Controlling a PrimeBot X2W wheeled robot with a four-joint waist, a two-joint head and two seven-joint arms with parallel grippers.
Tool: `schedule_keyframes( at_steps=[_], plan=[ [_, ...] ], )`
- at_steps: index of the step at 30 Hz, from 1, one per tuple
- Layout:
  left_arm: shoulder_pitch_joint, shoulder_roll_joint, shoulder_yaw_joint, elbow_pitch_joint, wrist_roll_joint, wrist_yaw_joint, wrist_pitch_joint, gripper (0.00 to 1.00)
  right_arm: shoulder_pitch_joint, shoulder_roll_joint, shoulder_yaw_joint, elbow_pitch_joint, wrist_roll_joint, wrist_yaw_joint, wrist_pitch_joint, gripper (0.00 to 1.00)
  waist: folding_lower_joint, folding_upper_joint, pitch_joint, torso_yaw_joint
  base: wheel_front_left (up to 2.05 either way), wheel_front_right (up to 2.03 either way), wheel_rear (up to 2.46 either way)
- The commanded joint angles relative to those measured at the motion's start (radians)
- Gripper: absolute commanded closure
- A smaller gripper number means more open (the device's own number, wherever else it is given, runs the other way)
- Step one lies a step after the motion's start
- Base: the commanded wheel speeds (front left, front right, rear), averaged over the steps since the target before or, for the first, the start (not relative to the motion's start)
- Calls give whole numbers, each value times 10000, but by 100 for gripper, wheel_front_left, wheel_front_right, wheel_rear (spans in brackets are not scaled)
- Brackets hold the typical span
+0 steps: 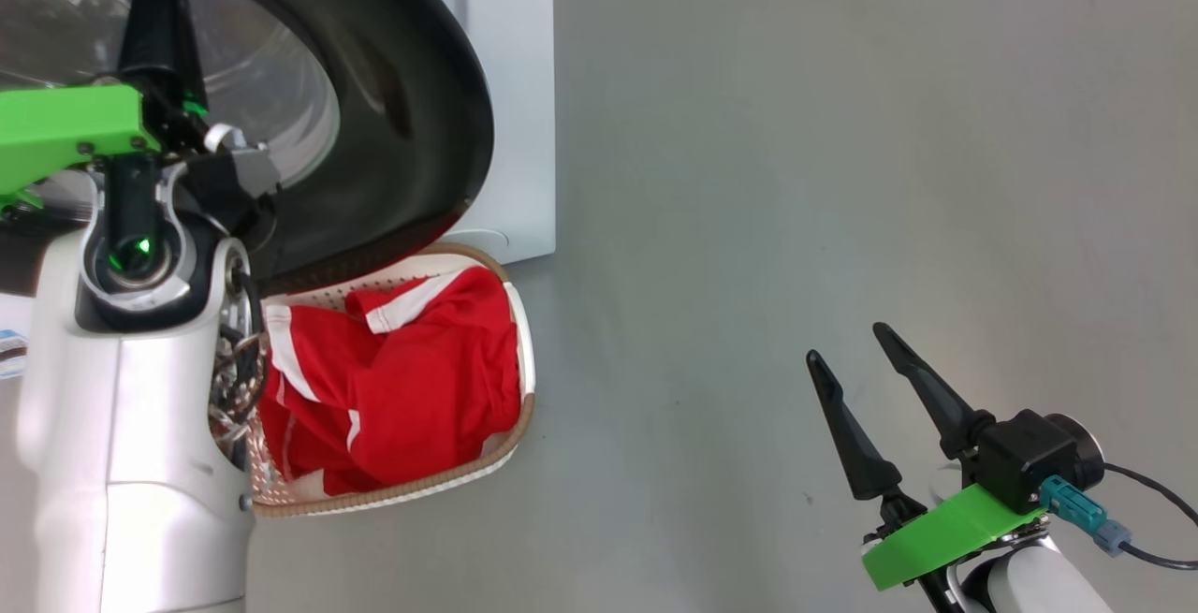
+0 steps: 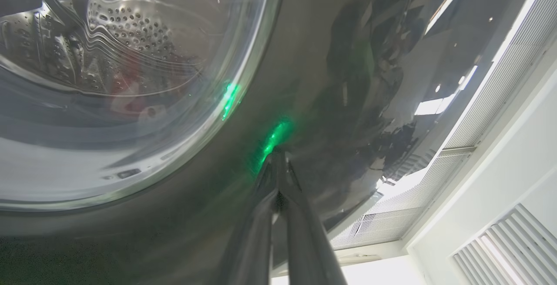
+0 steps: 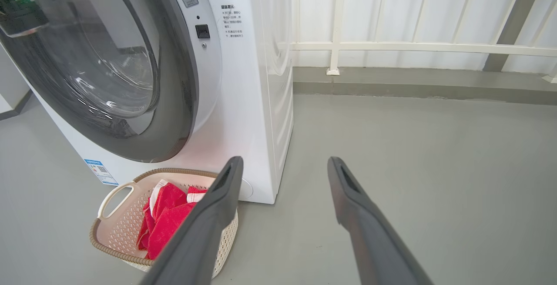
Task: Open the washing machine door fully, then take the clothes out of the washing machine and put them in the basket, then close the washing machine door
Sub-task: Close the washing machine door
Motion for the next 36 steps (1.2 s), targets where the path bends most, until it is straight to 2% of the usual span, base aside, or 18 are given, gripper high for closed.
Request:
schedule_keyframes(
  at_steps=[1,3,4,5,6,7,15,18,23,26,31,36],
  plan=[
    [-271,292,85,-132,-3,-199,99,100,-115,-88,127,-212,8,4,-63,0,0,-1,-105,69,0,0,0],
    [-207,281,49,-40,-101,-295,177,100,-95,-97,124,-203,-3,4,-63,0,0,-1,-225,143,0,0,0],
    [-150,277,19,-17,-142,-335,225,87,-83,-103,121,-196,-6,4,-63,0,0,-1,-291,182,0,0,0],
    [-79,272,-6,-15,-184,-369,265,61,-68,-111,118,-188,-9,4,-63,0,0,-1,-359,224,0,0,0],
    [13,268,-27,-29,-225,-403,296,12,-51,-118,117,-178,-10,4,-63,0,0,-1,-435,267,0,0,0],
    [125,264,-60,-67,-282,-451,363,0,-27,-126,120,-166,-11,4,-63,0,0,-1,-523,311,0,0,0],
    [1458,334,-310,-698,-247,-656,624,0,306,-112,94,-73,-5,4,-63,0,0,-1,-1330,699,0,0,0],
    [2106,557,-439,-987,162,-643,487,0,447,-77,53,-62,-3,4,-63,0,0,-1,-1604,830,0,0,0],
    [3034,932,-642,-1407,914,-896,139,0,685,-28,32,-32,-3,4,-63,0,0,-1,-2018,968,0,0,0],
    [3825,1393,-973,-1759,1769,-1112,-82,0,874,-2,-11,-16,0,4,-63,0,0,-1,-2324,1057,0,0,0],
    [4986,2099,-1481,-2346,3497,-1230,-917,0,1054,-10,-111,-69,-12,4,-63,0,0,-1,-2597,1218,0,0,0],
    [6109,2495,-1839,-2835,4775,-1086,-1472,0,1169,8,-176,-116,-33,4,-63,0,0,-1,-2813,1335,0,0,0]
  ],
)
